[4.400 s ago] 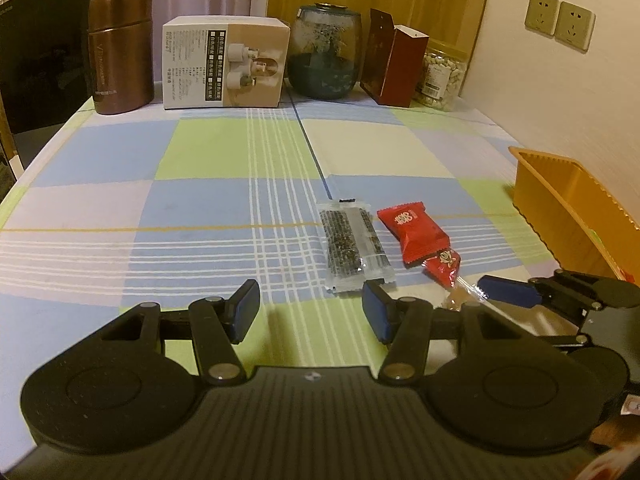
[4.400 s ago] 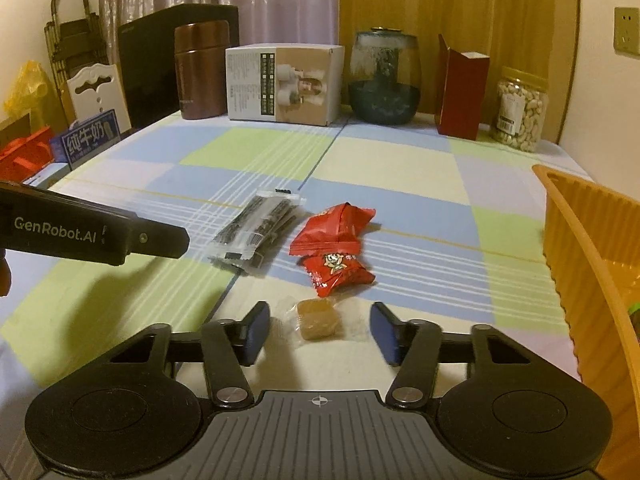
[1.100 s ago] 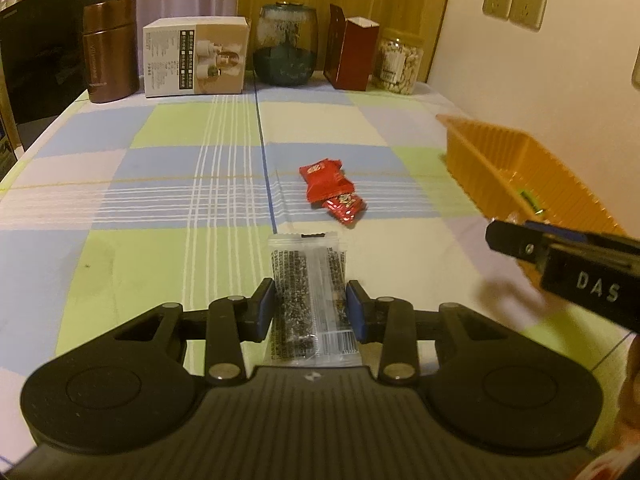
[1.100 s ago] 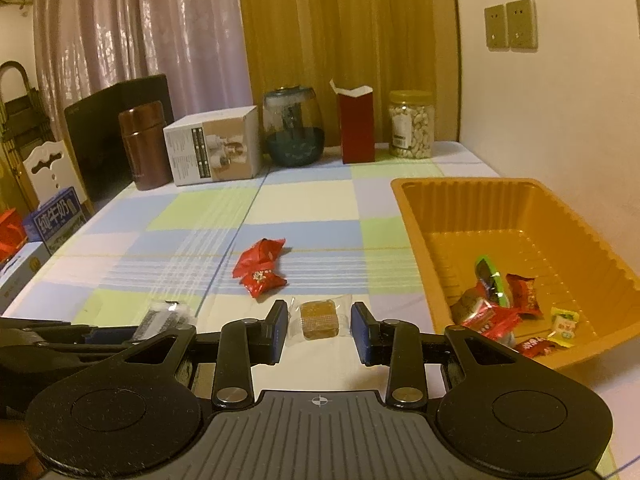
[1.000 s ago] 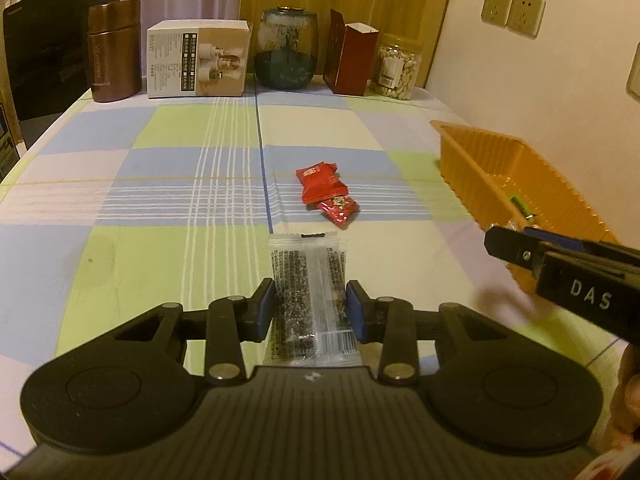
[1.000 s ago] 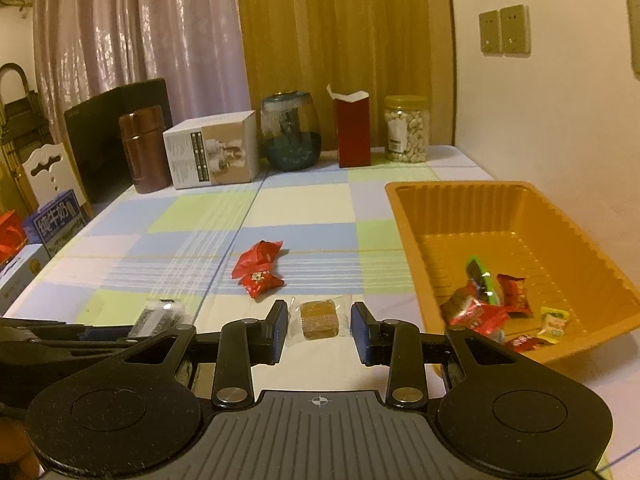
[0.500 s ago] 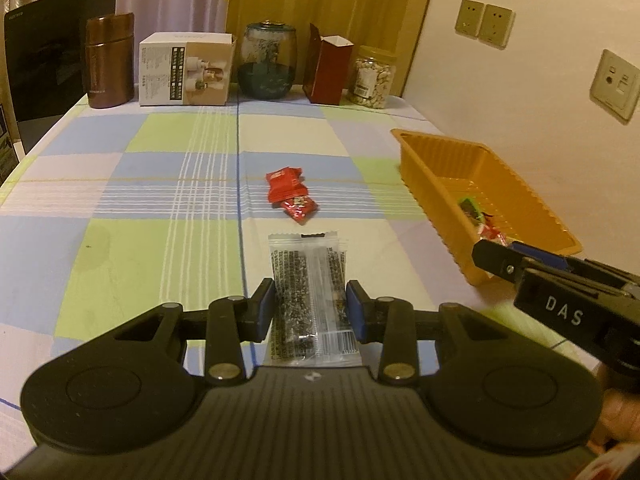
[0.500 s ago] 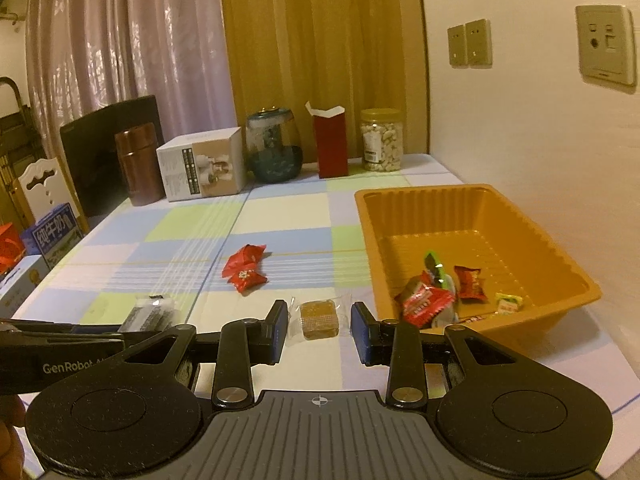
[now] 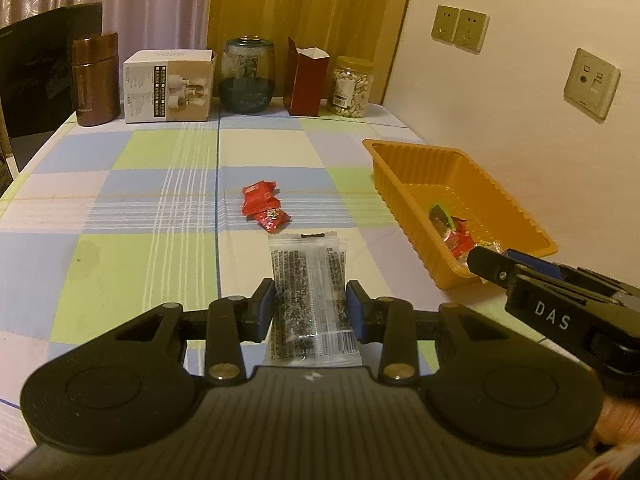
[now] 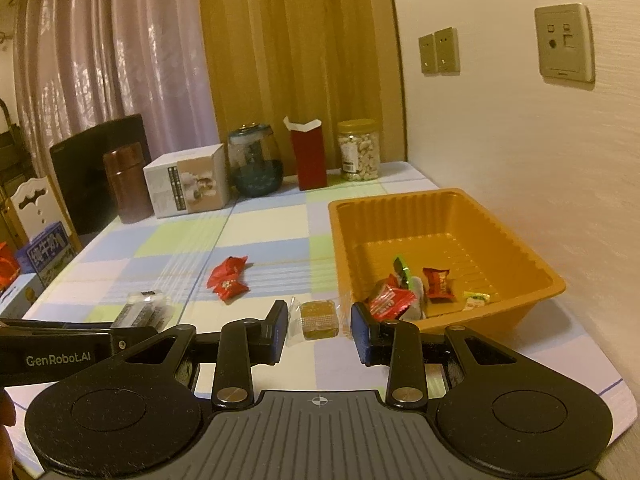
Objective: Organize snacks
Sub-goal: 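Carry the tea-leaf packet and brown candy over the orange tray with both tools, then open both tools to drop the packet and candy into the orange tray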
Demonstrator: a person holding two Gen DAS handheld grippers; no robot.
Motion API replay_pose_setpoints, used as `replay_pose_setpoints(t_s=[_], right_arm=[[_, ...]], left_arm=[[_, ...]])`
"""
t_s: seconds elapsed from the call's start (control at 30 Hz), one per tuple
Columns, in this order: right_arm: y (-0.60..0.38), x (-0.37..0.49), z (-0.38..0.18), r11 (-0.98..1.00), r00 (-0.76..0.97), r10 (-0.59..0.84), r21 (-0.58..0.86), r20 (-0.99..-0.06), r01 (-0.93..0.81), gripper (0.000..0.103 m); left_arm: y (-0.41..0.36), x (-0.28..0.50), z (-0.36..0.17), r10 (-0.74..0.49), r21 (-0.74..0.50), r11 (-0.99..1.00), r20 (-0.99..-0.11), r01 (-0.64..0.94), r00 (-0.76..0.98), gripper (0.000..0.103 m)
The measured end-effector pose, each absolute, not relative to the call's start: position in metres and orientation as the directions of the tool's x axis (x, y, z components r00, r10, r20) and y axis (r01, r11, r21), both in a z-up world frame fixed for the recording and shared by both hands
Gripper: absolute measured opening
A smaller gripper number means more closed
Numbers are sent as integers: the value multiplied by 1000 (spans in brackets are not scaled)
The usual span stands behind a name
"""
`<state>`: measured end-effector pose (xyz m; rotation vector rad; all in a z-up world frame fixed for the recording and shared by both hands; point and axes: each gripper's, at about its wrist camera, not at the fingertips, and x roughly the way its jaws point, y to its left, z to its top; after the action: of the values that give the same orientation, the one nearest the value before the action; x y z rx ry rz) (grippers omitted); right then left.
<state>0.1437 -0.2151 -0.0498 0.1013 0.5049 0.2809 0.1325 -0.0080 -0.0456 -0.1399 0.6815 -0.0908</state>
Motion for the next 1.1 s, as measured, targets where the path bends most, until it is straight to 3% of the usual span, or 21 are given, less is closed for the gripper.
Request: replay_pose_setpoints(t_s=[0.4, 1.1], right_arm=[[-238, 153, -30, 957, 854, 268, 226, -447, -182, 35], [-303, 195, -20, 980, 900, 135, 191, -415, -60, 35]], left_arm=[[-32, 149, -33, -178, -168, 981, -598, 94, 782, 34], [-91, 201, -16, -286, -168, 958, -558, 231, 779, 34]])
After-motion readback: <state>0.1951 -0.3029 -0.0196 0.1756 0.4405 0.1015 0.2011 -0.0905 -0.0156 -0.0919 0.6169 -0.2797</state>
